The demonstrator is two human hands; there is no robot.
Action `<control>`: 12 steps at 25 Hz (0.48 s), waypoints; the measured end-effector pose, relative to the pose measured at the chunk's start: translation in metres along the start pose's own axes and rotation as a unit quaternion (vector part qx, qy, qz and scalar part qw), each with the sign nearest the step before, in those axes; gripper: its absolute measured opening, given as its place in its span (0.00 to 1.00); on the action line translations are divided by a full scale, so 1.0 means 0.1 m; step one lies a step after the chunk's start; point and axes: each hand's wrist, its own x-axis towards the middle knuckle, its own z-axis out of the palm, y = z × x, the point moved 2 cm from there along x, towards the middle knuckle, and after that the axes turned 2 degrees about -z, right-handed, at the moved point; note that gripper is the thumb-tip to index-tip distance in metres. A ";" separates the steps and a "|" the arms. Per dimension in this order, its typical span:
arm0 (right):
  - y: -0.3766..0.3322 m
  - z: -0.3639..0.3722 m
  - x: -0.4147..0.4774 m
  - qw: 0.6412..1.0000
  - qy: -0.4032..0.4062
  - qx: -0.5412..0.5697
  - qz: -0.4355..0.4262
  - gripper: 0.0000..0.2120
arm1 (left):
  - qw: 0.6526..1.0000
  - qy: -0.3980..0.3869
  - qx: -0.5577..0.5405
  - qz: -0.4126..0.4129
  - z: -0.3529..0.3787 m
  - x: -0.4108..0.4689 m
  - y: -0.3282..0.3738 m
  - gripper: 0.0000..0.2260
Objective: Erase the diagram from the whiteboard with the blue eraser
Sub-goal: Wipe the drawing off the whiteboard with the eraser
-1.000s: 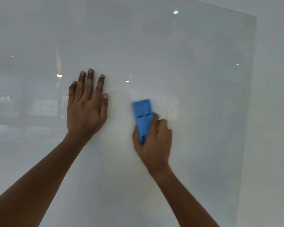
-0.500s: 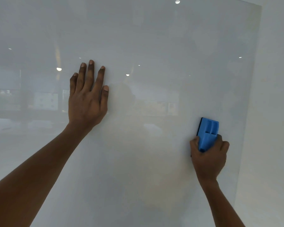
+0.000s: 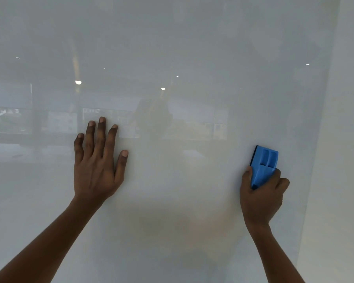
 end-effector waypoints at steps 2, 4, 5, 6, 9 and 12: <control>-0.13 0.06 -0.17 1.000 0.003 0.005 0.020 0.31 | 1.000 0.009 0.002 0.005 0.02 0.00 0.00 0.30; -0.39 0.14 -0.44 1.000 -0.007 0.004 0.002 0.32 | 1.000 0.013 0.000 0.004 0.02 0.00 -0.01 0.30; -0.56 0.18 -0.60 1.000 -0.019 0.001 -0.018 0.32 | 1.000 0.014 -0.001 0.004 0.02 -0.01 -0.02 0.30; -0.75 0.23 -0.79 0.999 -0.035 0.000 -0.042 0.32 | 1.000 0.015 -0.003 0.005 0.02 -0.02 -0.01 0.30; -1.33 0.33 -1.40 0.983 -0.091 0.019 -0.159 0.31 | 1.000 0.016 -0.014 0.010 0.02 -0.02 -0.03 0.30; -1.57 0.39 -1.75 0.952 -0.137 0.016 -0.275 0.27 | 0.999 0.018 -0.020 0.017 0.02 -0.02 -0.08 0.29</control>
